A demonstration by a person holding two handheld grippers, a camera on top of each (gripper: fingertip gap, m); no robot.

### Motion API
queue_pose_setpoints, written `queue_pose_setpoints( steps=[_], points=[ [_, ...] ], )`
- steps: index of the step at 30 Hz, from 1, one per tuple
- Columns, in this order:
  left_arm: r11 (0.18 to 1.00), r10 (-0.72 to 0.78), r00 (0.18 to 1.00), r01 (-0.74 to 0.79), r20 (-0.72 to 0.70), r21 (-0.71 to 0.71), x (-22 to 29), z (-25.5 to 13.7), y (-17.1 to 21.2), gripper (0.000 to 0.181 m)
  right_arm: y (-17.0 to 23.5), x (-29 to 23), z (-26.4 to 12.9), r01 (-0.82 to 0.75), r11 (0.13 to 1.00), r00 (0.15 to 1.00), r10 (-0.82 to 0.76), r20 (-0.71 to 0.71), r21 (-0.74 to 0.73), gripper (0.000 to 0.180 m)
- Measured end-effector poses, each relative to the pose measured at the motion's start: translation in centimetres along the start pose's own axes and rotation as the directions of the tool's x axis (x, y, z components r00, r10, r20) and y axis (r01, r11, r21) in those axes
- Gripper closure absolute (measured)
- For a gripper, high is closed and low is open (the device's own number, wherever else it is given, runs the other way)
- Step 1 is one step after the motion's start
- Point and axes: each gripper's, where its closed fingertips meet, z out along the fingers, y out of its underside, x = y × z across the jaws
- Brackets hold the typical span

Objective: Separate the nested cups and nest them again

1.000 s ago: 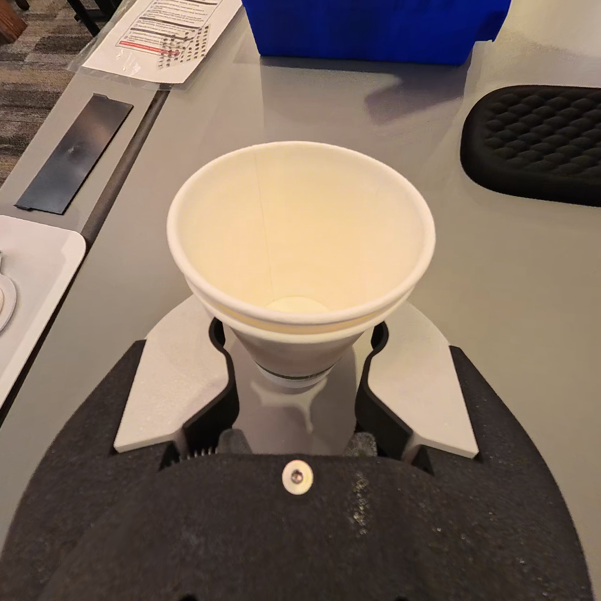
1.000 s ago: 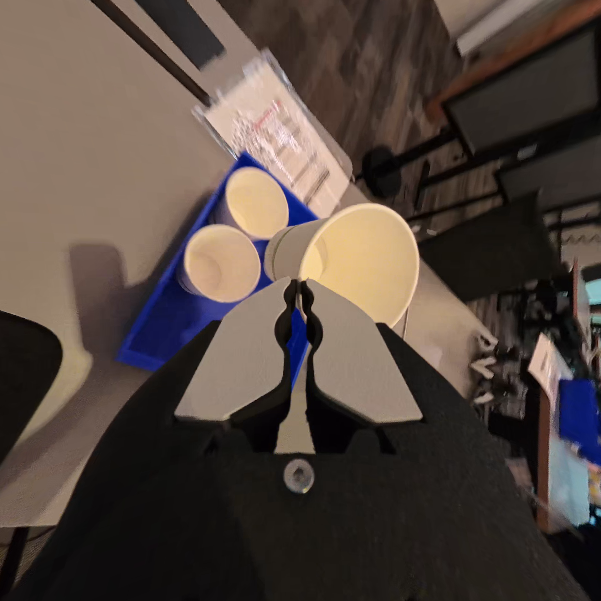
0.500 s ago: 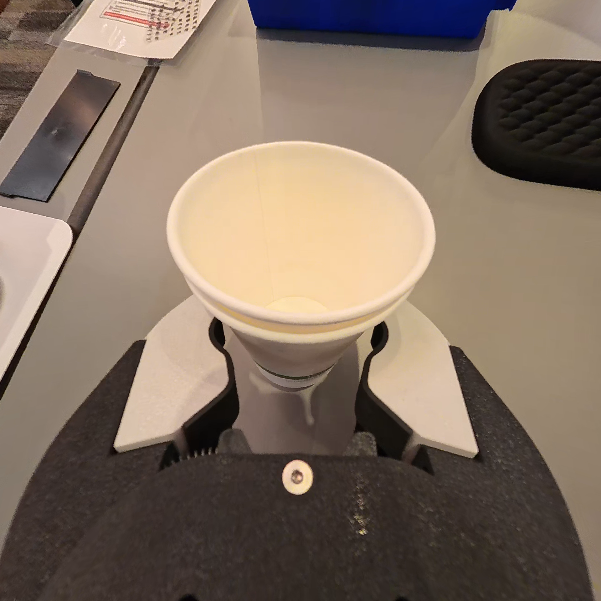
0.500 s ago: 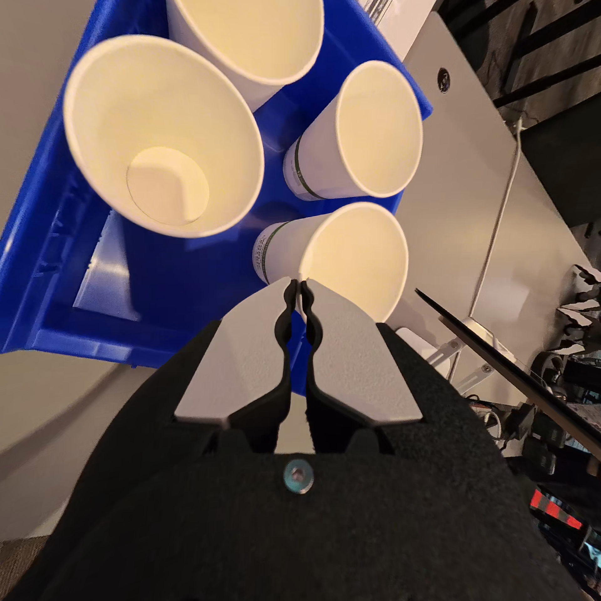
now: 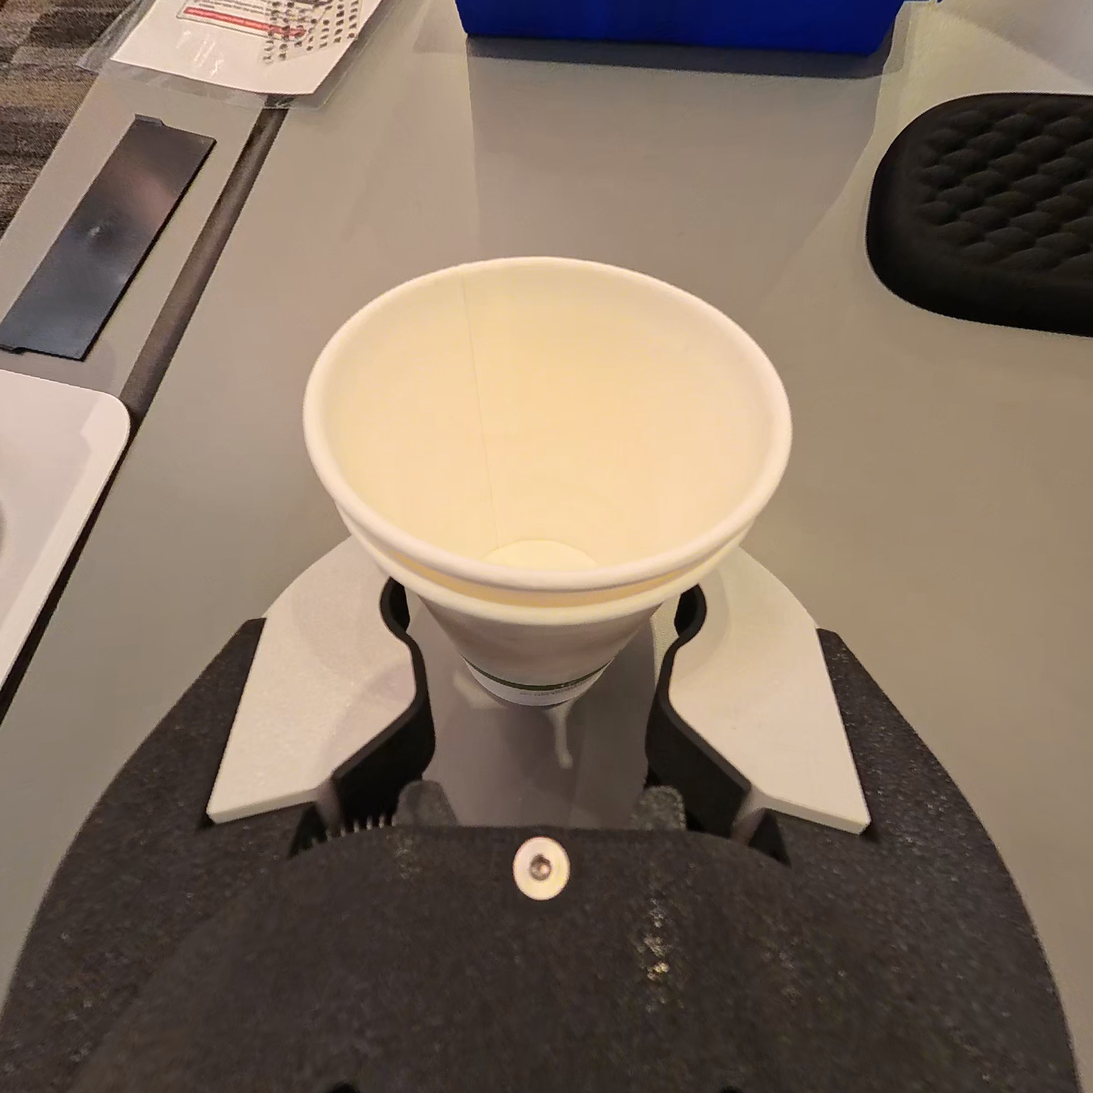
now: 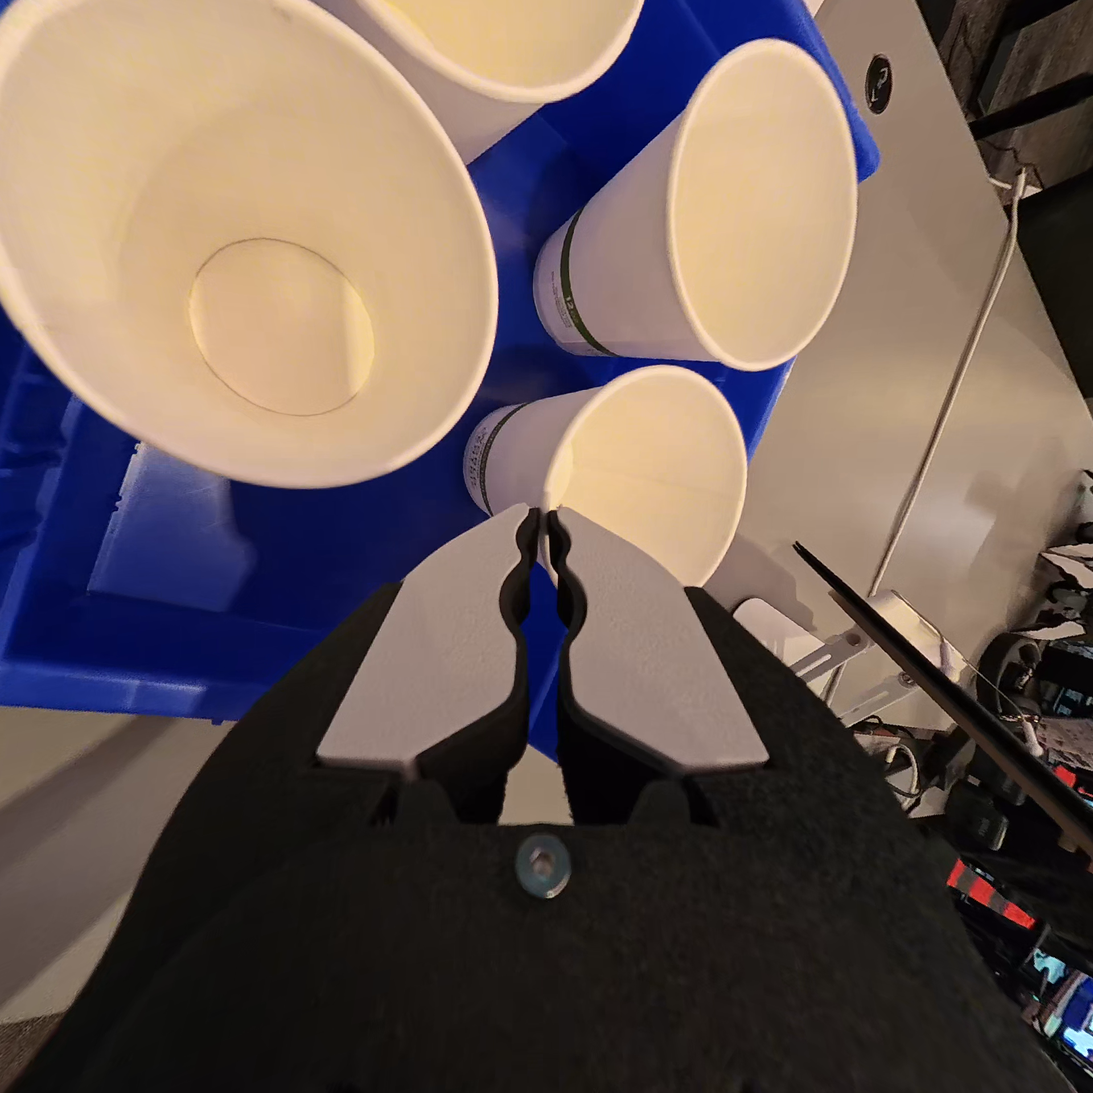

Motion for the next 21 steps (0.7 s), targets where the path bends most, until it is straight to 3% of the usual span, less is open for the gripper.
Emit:
queue_pose_setpoints(
  steps=[5,10,13,16,18,21],
  points=[
    [1.000,0.003,1.000,-0.003,-0.001,-0.002,0.1,0.0,0.0,0.091,-0.5,0.4,0.2,-0.001,1.000,0.999,0.002,-0.033,0.023,0.176],
    [1.000,0.006,1.000,-0.006,-0.003,-0.002,0.1,-0.1,0.0,0.091,-0.7,0.8,-0.4,0.001,0.999,0.998,0.002,-0.070,0.036,0.161],
    [1.000,0.004,1.000,-0.004,-0.003,0.009,0.1,-0.3,-0.3,0.091,-2.1,1.1,-2.9,-0.002,0.994,0.995,0.012,-0.097,0.109,0.161],
    [1.000,0.004,1.000,-0.004,-0.003,0.017,0.1,-0.4,-0.5,0.091,-6.2,0.3,-8.3,0.104,0.963,0.979,-0.055,-0.198,0.250,0.163],
    [1.000,0.003,1.000,-0.002,-0.005,0.019,0.2,-0.3,-0.5,0.091,-10.1,-3.8,-12.2,0.208,0.907,0.974,-0.157,-0.164,0.367,0.163],
    [1.000,0.008,1.000,-0.007,-0.007,0.018,0.4,-0.3,-0.6,0.091,-15.0,-15.5,-17.4,0.338,0.747,0.889,-0.453,0.066,0.572,0.169]
  ],
)
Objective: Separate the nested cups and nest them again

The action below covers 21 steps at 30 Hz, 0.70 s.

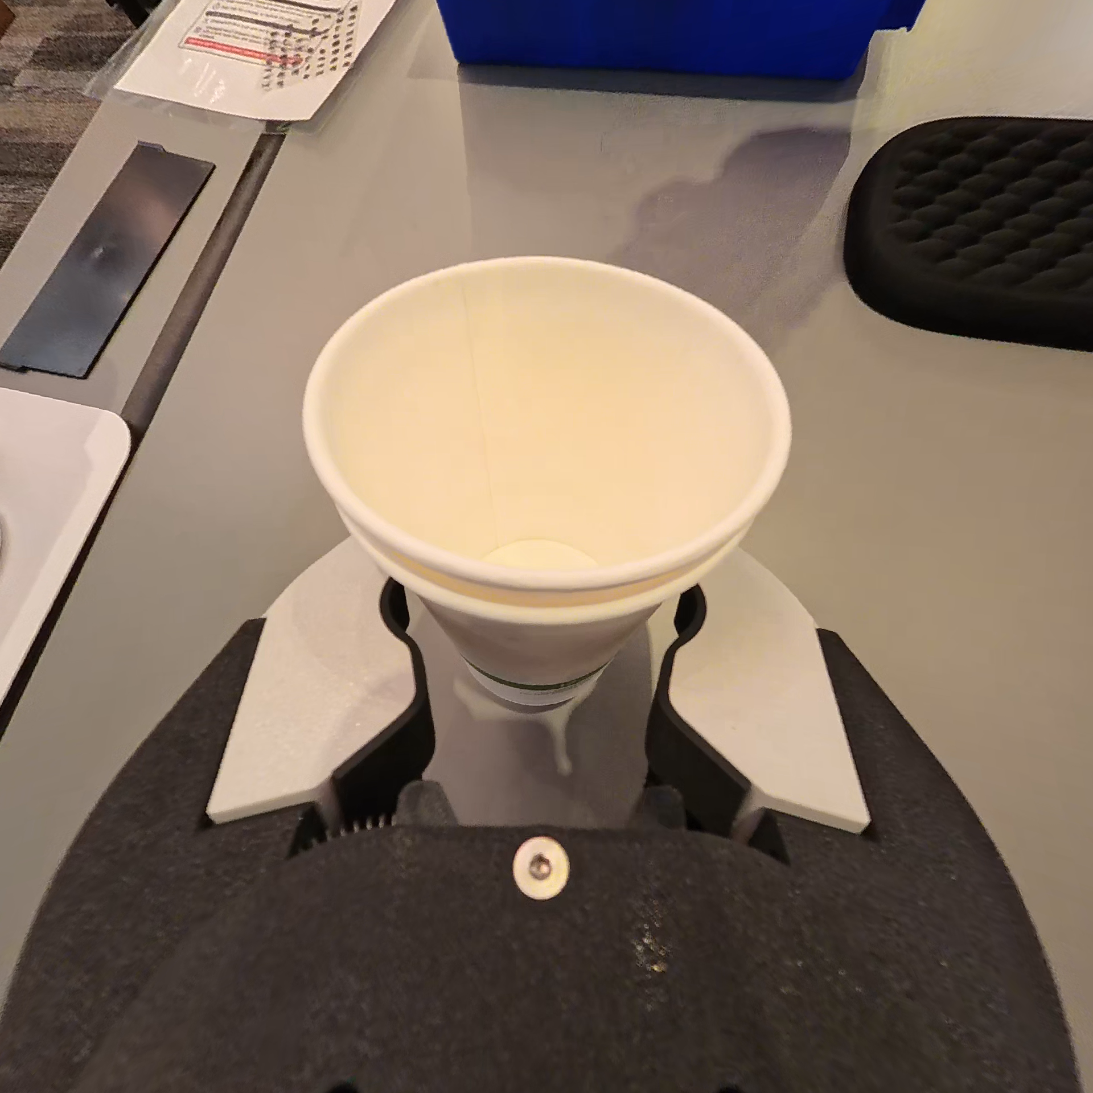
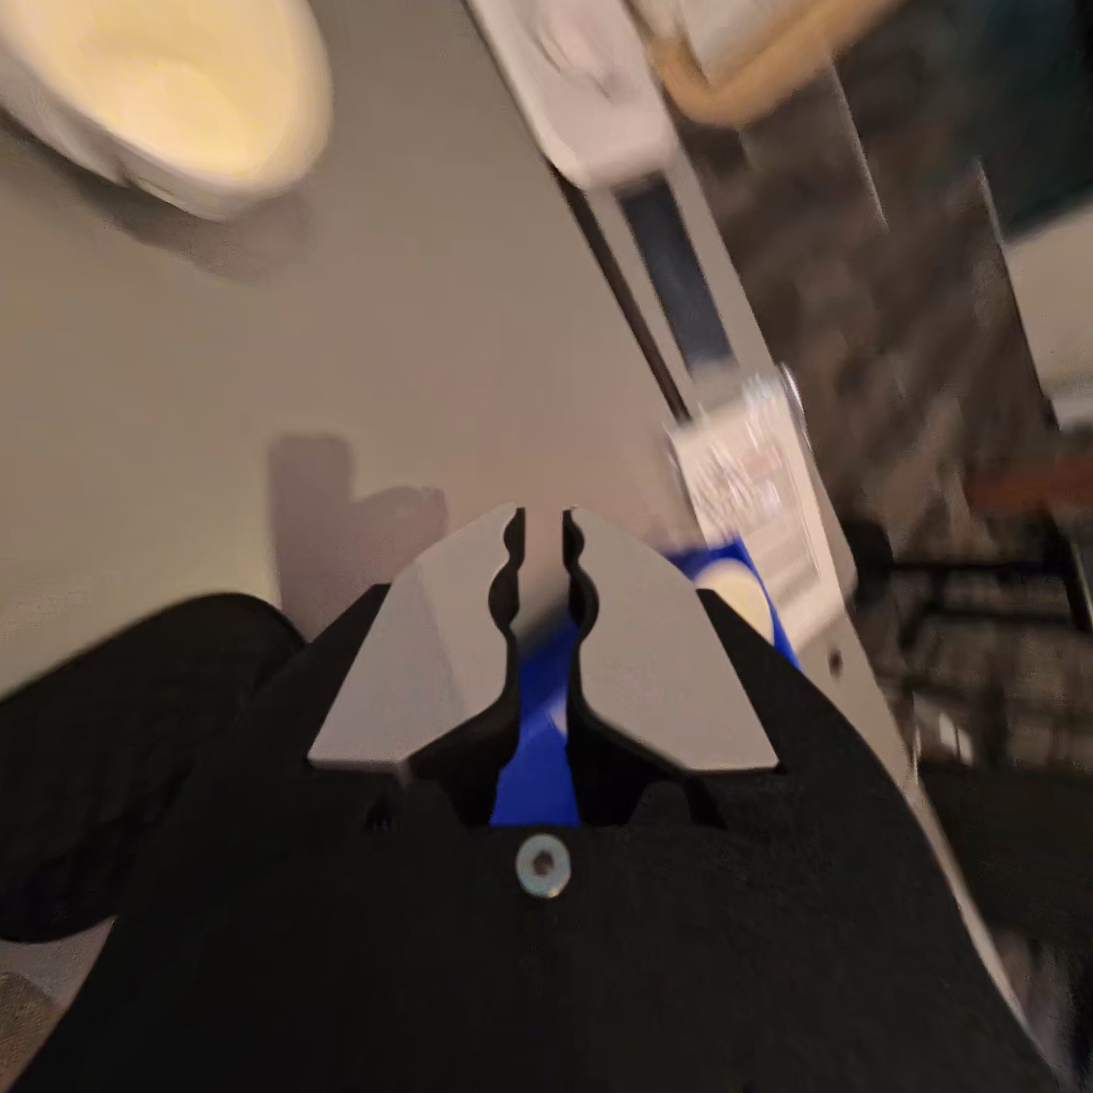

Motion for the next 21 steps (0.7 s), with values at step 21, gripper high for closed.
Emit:
queue_pose_setpoints(
  steps=[21],
  points=[
    [0.998,0.024,1.000,-0.024,-0.005,0.052,0.7,-1.3,-1.5,0.092,-12.9,-15.8,6.8,0.290,0.936,0.871,-0.344,0.350,0.198,0.177]
  ],
)
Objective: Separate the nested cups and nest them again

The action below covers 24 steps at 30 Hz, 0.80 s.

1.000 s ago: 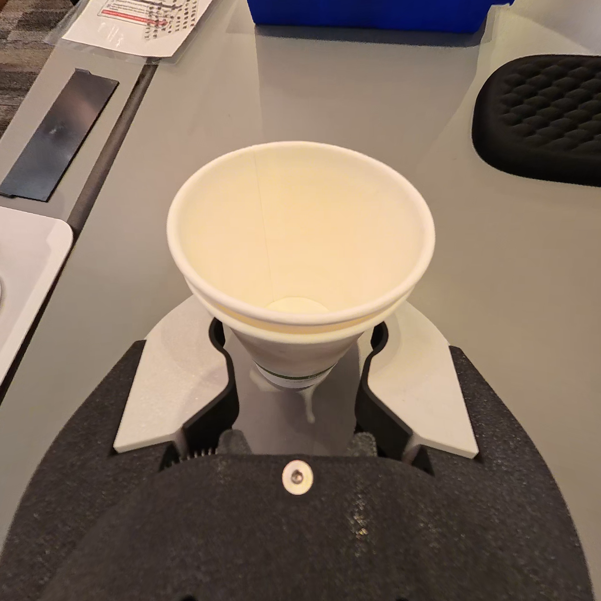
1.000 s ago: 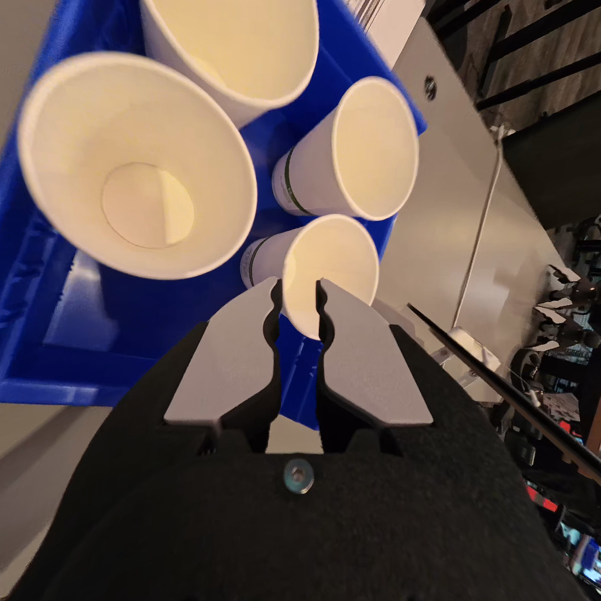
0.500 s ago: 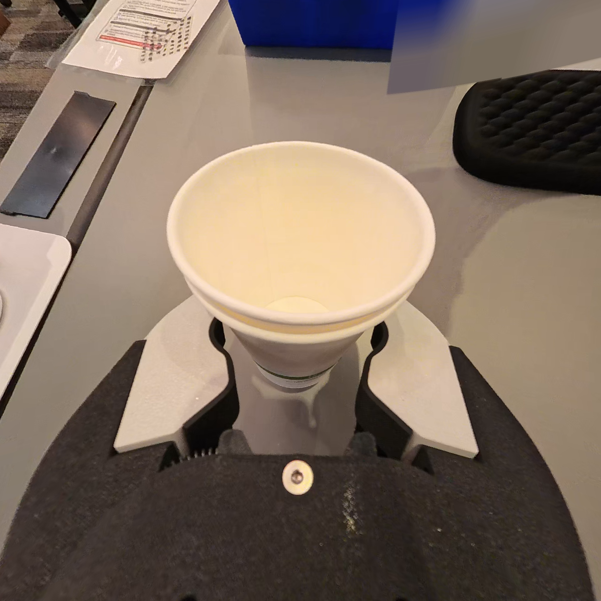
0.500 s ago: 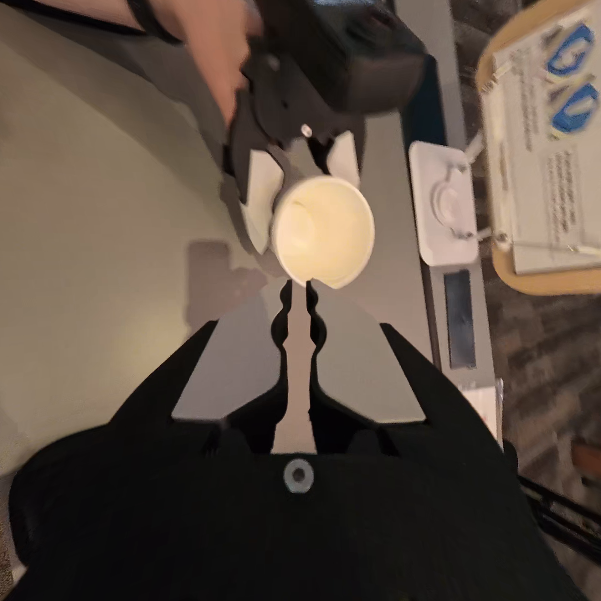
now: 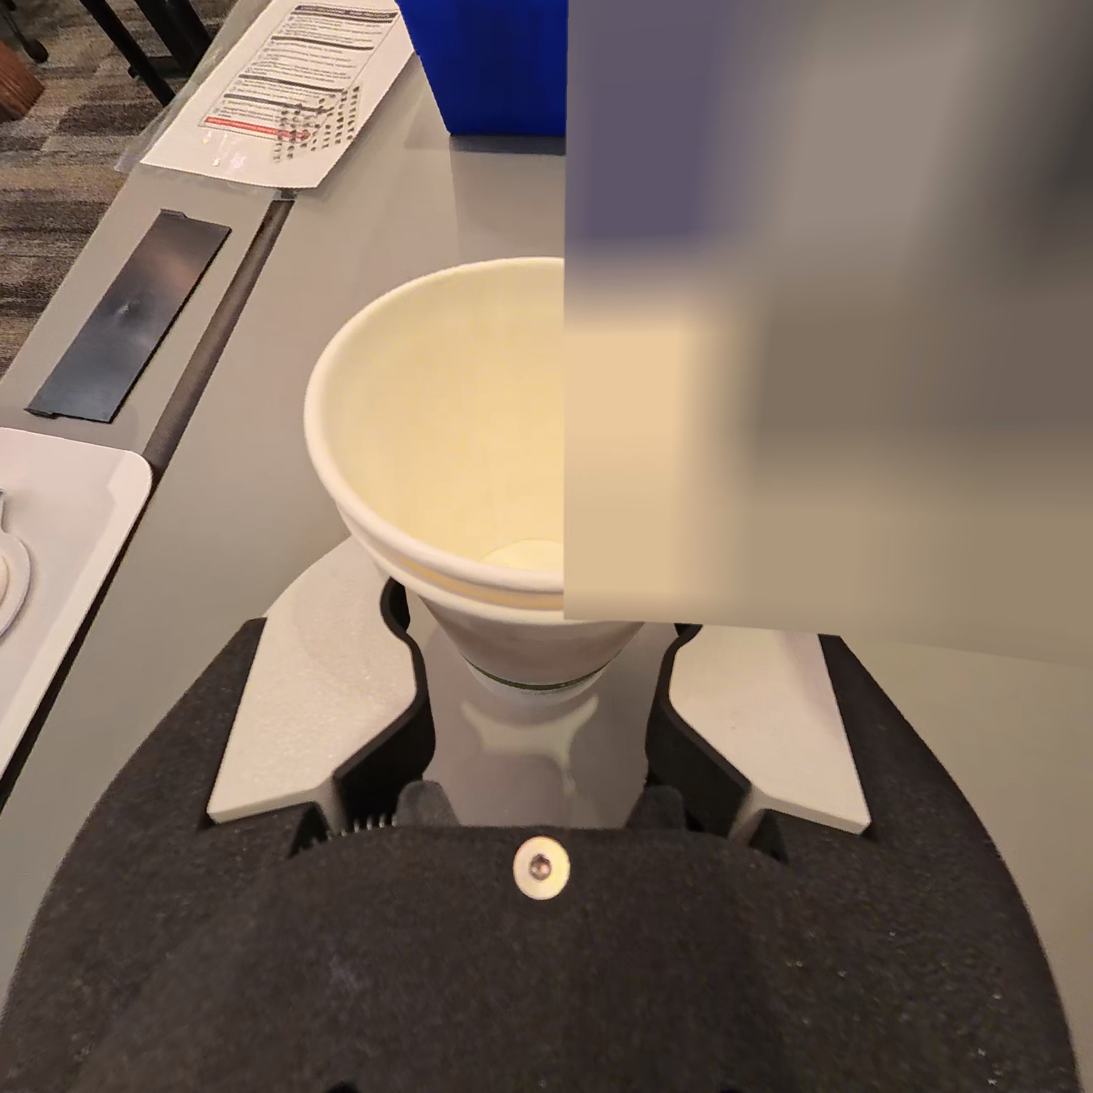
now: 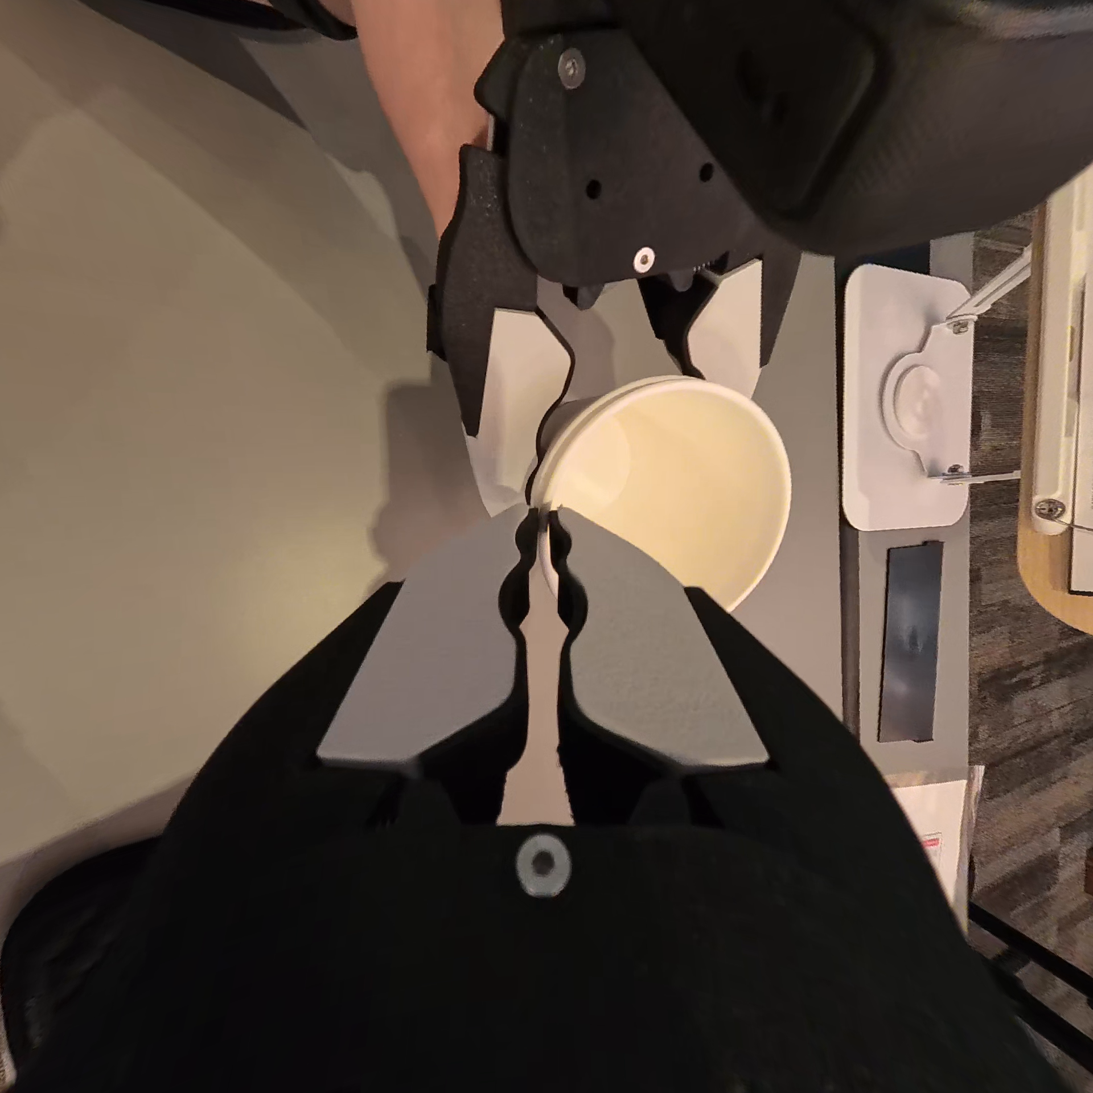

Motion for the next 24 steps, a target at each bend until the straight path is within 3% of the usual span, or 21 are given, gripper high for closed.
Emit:
queue_pose_setpoints(
  steps=[12,18,24],
  points=[
    [1.000,-0.007,1.000,0.007,0.019,-0.016,-0.5,0.2,0.4,0.092,-0.9,2.1,-4.4,-0.017,0.999,0.994,0.021,-0.104,0.041,0.177],
    [1.000,-0.017,1.000,0.017,0.021,-0.013,-0.7,0.1,0.5,0.091,-0.4,4.1,-10.0,-0.054,0.995,0.973,0.072,-0.221,0.085,0.177],
    [1.000,-0.014,1.000,0.015,0.019,-0.019,-0.6,0.2,0.6,0.091,3.5,6.1,-18.1,-0.147,0.985,0.903,0.169,-0.395,0.087,0.177]
  ],
)
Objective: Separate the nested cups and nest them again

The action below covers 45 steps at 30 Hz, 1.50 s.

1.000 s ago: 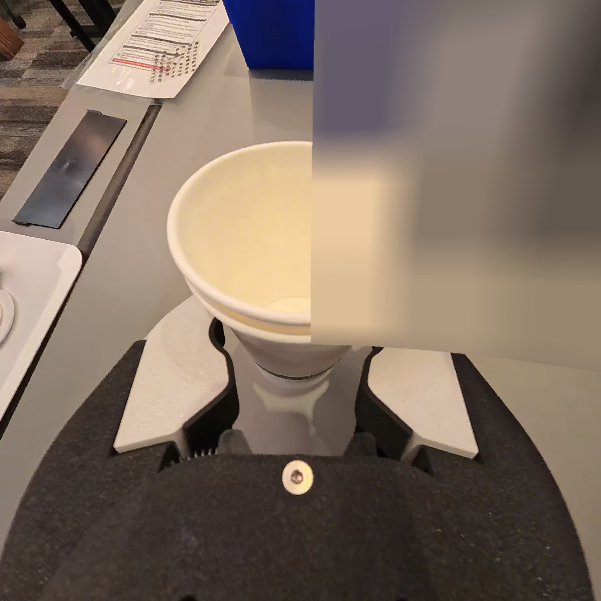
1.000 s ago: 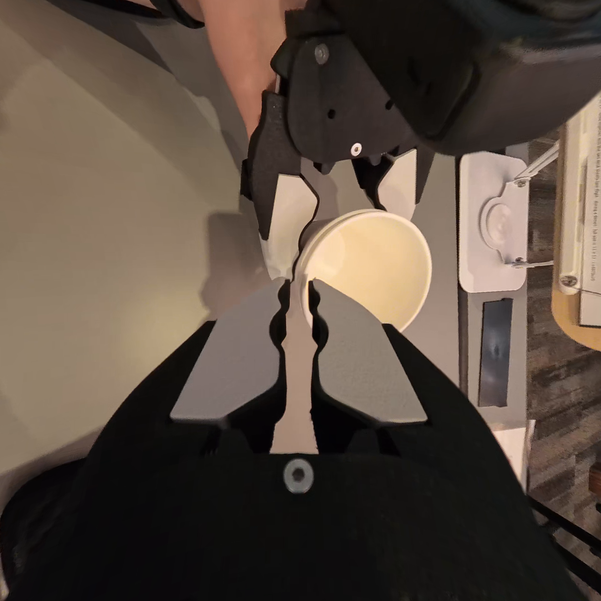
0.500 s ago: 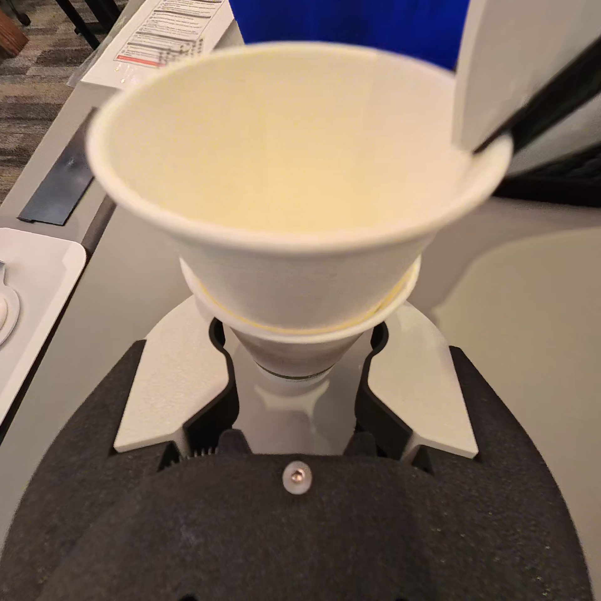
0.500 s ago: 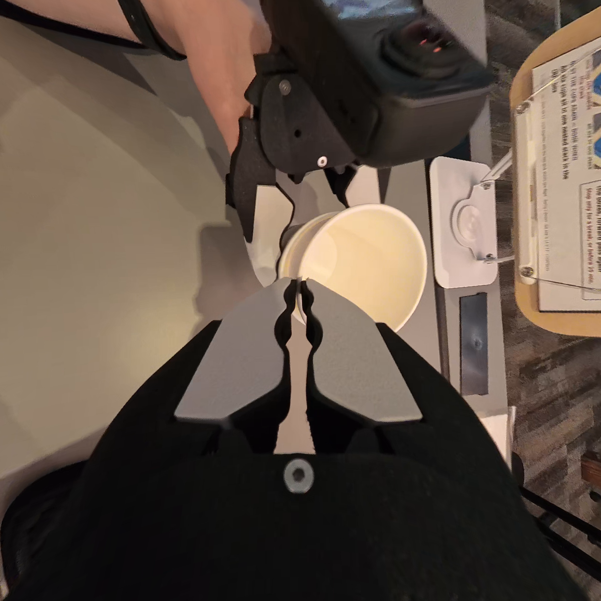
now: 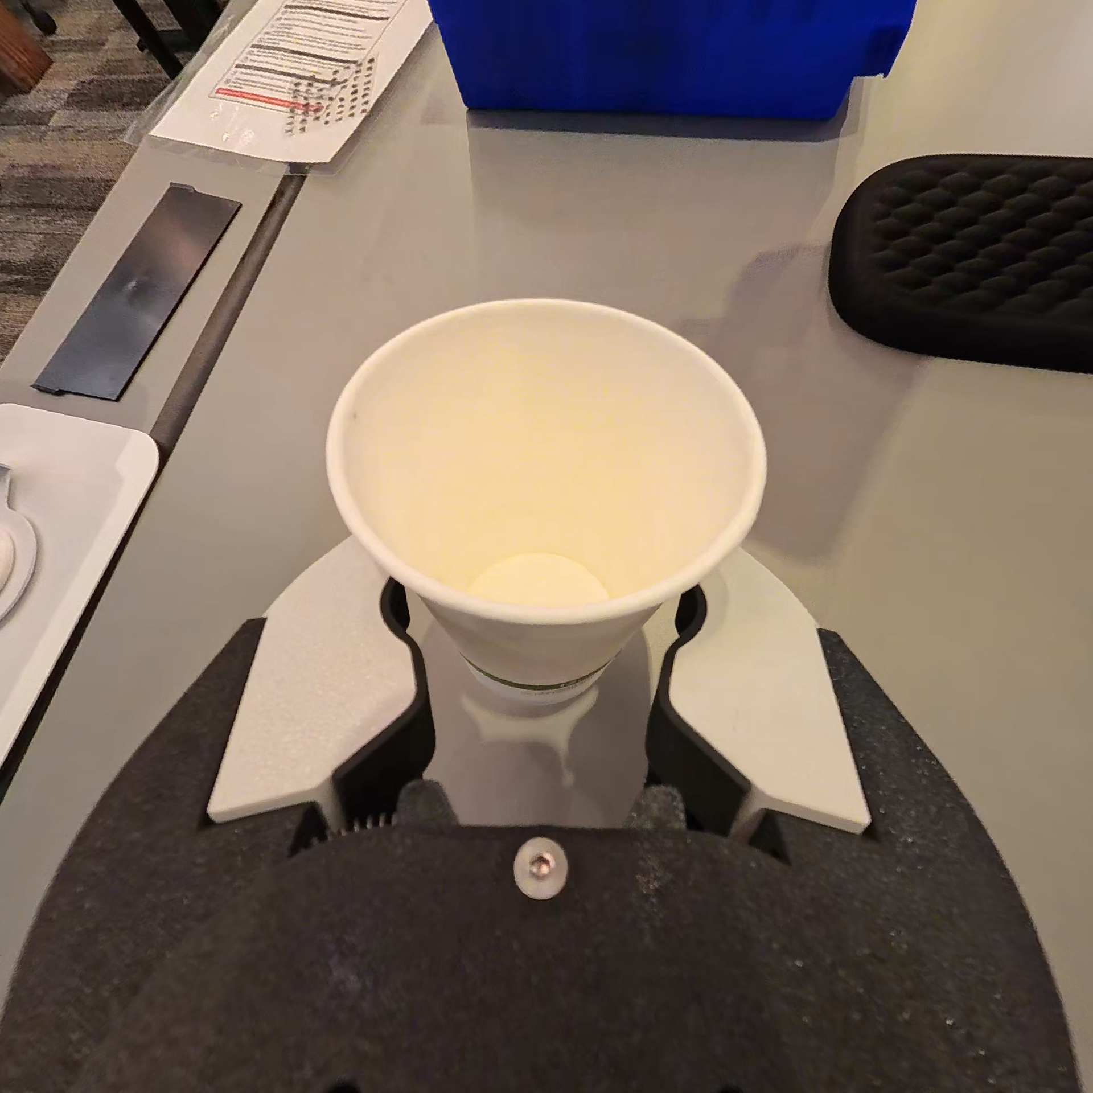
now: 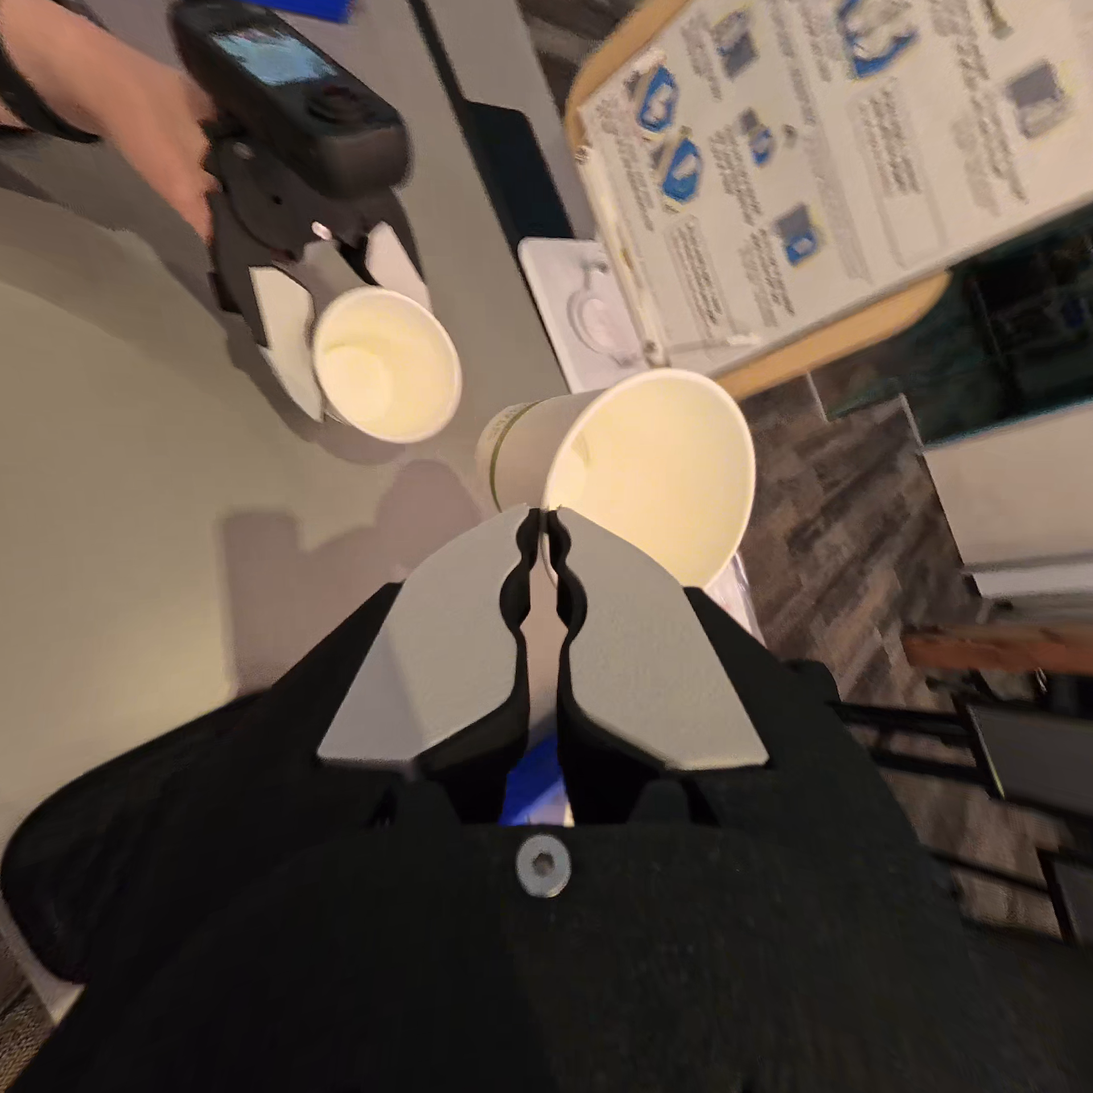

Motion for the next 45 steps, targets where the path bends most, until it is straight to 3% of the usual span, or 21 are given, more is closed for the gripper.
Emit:
queue_pose_setpoints(
  steps=[5,10,18,31,45],
  points=[
    [1.000,0.002,1.000,-0.002,-0.001,-0.007,0.0,0.1,0.1,0.091,7.9,4.3,-5.4,-0.137,0.977,0.976,0.106,-0.191,-0.162,0.177],
    [1.000,0.007,1.000,-0.007,0.000,-0.015,0.1,0.3,0.3,0.091,18.1,5.1,-8.7,-0.296,0.876,0.932,0.178,-0.316,-0.380,0.177],
    [1.000,0.006,1.000,-0.006,-0.002,-0.022,0.1,0.4,0.4,0.091,27.7,1.0,-8.3,-0.385,0.742,0.920,0.257,-0.297,-0.549,0.177],
    [0.999,0.004,1.000,-0.005,-0.007,-0.033,0.2,0.7,0.7,0.091,30.3,-3.9,-2.3,-0.310,0.761,0.950,0.264,-0.165,-0.570,0.177],
    [0.999,0.012,1.000,-0.013,-0.012,-0.041,0.4,0.9,0.8,0.091,30.3,-4.9,-0.6,-0.286,0.761,0.954,0.284,-0.098,-0.582,0.177]
  ],
)
